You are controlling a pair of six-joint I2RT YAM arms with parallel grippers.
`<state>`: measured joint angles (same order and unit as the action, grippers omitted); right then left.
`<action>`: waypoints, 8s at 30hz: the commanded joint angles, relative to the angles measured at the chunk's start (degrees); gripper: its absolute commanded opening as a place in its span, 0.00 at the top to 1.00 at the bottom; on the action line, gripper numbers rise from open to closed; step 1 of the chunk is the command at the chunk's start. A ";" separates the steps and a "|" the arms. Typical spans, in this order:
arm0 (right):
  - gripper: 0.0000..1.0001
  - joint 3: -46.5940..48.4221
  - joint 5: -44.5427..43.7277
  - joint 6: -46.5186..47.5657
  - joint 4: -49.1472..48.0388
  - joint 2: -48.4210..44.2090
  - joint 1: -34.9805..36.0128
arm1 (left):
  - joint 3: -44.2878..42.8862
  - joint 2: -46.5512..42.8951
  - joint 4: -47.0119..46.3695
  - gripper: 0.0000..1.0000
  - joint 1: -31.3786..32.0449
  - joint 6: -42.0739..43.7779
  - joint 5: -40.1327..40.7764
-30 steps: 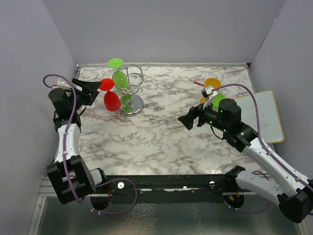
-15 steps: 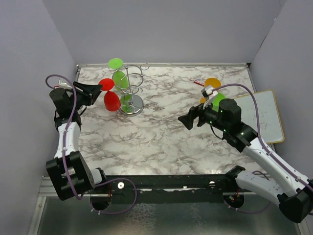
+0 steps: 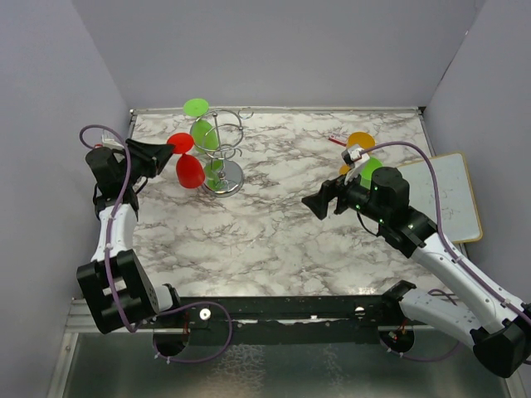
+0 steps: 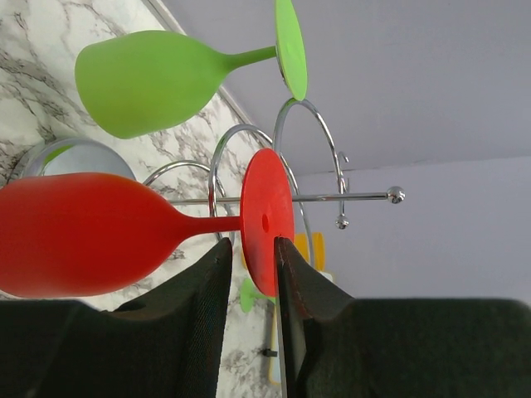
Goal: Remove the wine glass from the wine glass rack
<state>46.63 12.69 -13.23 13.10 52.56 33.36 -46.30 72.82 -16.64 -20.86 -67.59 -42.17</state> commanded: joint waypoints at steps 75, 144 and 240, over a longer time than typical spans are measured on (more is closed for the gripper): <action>0.00 7.98 -7.45 0.08 7.96 -4.88 0.03 | -21.25 -18.61 35.95 1.00 -0.79 17.74 17.05; 0.00 38.36 16.62 -2.94 30.40 13.71 -0.06 | 16.63 -35.65 -6.56 1.00 68.93 71.17 -6.28; 0.99 17.45 -27.83 -9.29 42.53 15.92 -9.46 | 15.36 -38.70 10.55 0.01 68.82 87.66 2.64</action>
<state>63.81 -13.41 -23.75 59.53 68.47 27.20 -29.91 34.22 -4.49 48.07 20.69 -40.82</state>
